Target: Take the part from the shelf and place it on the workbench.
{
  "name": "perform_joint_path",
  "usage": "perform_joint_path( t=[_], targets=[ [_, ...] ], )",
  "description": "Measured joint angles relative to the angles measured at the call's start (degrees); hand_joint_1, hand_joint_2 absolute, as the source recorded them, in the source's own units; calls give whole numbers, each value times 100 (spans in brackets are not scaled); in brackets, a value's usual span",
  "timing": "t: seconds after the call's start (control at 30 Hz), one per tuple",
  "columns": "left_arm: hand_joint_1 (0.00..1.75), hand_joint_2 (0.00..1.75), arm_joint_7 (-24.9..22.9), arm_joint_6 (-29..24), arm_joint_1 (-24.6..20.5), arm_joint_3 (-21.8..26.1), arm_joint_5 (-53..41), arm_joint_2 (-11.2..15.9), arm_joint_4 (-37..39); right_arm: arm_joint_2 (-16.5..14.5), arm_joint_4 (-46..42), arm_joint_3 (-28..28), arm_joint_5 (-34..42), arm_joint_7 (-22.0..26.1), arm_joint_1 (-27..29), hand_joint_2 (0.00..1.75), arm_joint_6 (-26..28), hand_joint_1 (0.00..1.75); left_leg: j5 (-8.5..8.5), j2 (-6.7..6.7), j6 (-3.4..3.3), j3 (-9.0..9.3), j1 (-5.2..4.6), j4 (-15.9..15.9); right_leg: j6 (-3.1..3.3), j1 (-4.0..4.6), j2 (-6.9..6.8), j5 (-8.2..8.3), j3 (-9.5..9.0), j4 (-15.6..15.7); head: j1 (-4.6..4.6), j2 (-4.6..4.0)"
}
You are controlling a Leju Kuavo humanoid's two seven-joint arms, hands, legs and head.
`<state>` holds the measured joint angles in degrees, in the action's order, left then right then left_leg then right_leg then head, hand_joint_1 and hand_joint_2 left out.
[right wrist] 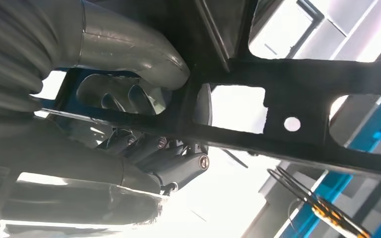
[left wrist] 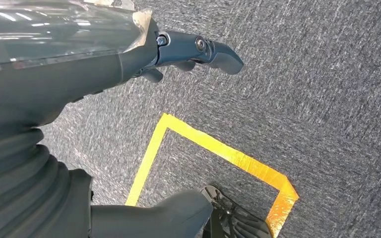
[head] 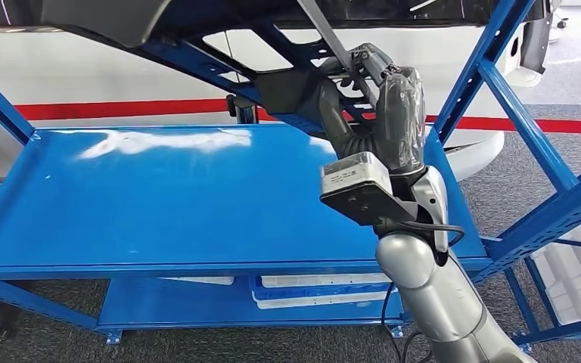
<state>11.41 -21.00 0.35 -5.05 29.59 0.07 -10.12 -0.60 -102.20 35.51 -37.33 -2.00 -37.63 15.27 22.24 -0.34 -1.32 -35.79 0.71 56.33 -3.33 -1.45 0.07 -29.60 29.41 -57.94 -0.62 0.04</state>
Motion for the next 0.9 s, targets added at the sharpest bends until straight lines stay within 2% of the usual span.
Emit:
perform_joint_path(
  t=[0.03,0.1,0.13,0.17,0.2,0.27,0.3,0.33,0.37,0.4,0.47,0.5,0.53,0.57,0.63,0.67,0.7,0.73,0.8,0.83,0.87,0.9],
  targets=[
    [0,175,-24,-23,-3,0,1,3,0,4,-15,-3,72,18,5,175,9,175,-8,-6,38,-8,-7,21,36,13,3,55,-39,112,-4,0],
    [0,175,-97,-180,-9,0,16,-8,0,18,-37,-10,322,79,29,175,30,175,-34,-12,106,-24,-4,38,129,29,21,95,32,101,1,0],
    [0,175,-131,-328,-13,0,28,-29,0,26,-45,-13,489,122,44,175,39,175,-7,-9,136,-48,11,63,181,10,21,109,50,108,7,0],
    [0,175,-153,-497,-17,0,41,-65,-1,33,-52,-17,667,165,69,175,45,175,99,-1,164,-90,27,143,237,-5,19,141,62,109,14,0],
    [0,175,-160,-650,-22,0,49,-107,-4,40,-58,-26,834,209,104,175,49,175,289,7,188,-166,42,334,299,-19,15,180,82,113,17,0],
    [0,175,-127,-836,-31,-4,58,-191,-13,61,-71,-53,1125,298,218,175,67,175,822,19,226,-421,54,1065,390,0,3,250,151,109,22,0],
    [0,175,-95,-873,-33,-9,68,-218,-19,73,-75,-68,1239,339,293,175,77,175,1025,18,239,-539,56,1458,408,15,-4,279,195,106,21,0],
    [0,175,-60,-891,-33,-15,81,-238,-26,87,-77,-81,1339,375,370,175,86,175,1131,18,247,-591,58,1726,416,27,-9,306,234,104,20,0],
    [0,175,-22,-901,-32,-21,97,-249,-37,102,-79,-92,1430,404,440,175,92,175,1121,19,249,-530,59,1770,410,34,-12,329,265,100,20,0],
    [0,175,21,-901,-31,-26,114,-256,-48,118,-81,-104,1517,431,502,175,96,175,1018,19,246,-344,62,1575,402,37,-13,348,291,94,20,0],
    [0,175,122,-876,-32,-38,135,-260,-74,149,-103,-128,1657,476,589,175,99,175,761,16,233,234,70,763,379,49,-11,376,335,67,22,0],
    [0,175,183,-853,-34,-47,141,-261,-87,162,-122,-140,1711,494,619,175,102,175,680,7,212,454,65,419,360,61,-10,392,356,53,19,0],
    [0,175,245,-826,-35,-59,145,-262,-99,173,-144,-150,1751,508,646,175,105,175,653,-2,190,573,57,209,332,75,-9,409,374,39,17,0],
    [0,175,301,-801,-35,-70,149,-264,-109,181,-169,-158,1784,517,673,175,108,175,656,-11,166,600,39,132,296,87,-9,433,394,35,15,0],
    [0,175,374,-772,-35,-85,155,-270,-125,201,-206,-180,1820,528,724,175,112,175,599,0,85,541,29,112,216,92,-2,461,434,26,13,0],
    [0,175,390,-766,-36,-90,156,-275,-135,213,-224,-197,1831,533,743,175,114,175,556,13,31,506,28,97,197,94,2,402,488,-34,9,0],
    [0,175,400,-758,-36,-97,157,-279,-145,225,-238,-214,1835,539,759,175,115,175,504,28,-31,463,29,78,201,93,6,269,577,-200,-4,0],
    [0,175,407,-750,-37,-105,157,-283,-153,238,-249,-227,1839,546,773,175,116,175,452,41,-79,411,30,67,222,85,8,70,704,-485,-15,0],
    [0,175,420,-738,-35,-119,157,-282,-161,260,-260,-240,1844,554,810,175,117,175,363,51,-122,294,10,69,252,73,7,-346,976,-1274,-37,0],
    [0,175,425,-737,-34,-125,157,-283,-162,272,-261,-243,1845,555,833,175,117,175,321,54,-123,237,1,71,236,72,7,-464,1043,-1568,-37,0],
    [0,175,427,-735,-33,-132,157,-285,-162,282,-262,-245,1845,556,853,175,117,175,279,56,-122,183,-6,74,204,73,7,-488,1005,-1661,-37,0],
    [0,175,428,-735,-33,-141,157,-288,-162,291,-264,-246,1845,557,867,175,117,175,238,56,-116,135,-12,75,165,74,7,-426,849,-1516,-38,0]
  ],
)
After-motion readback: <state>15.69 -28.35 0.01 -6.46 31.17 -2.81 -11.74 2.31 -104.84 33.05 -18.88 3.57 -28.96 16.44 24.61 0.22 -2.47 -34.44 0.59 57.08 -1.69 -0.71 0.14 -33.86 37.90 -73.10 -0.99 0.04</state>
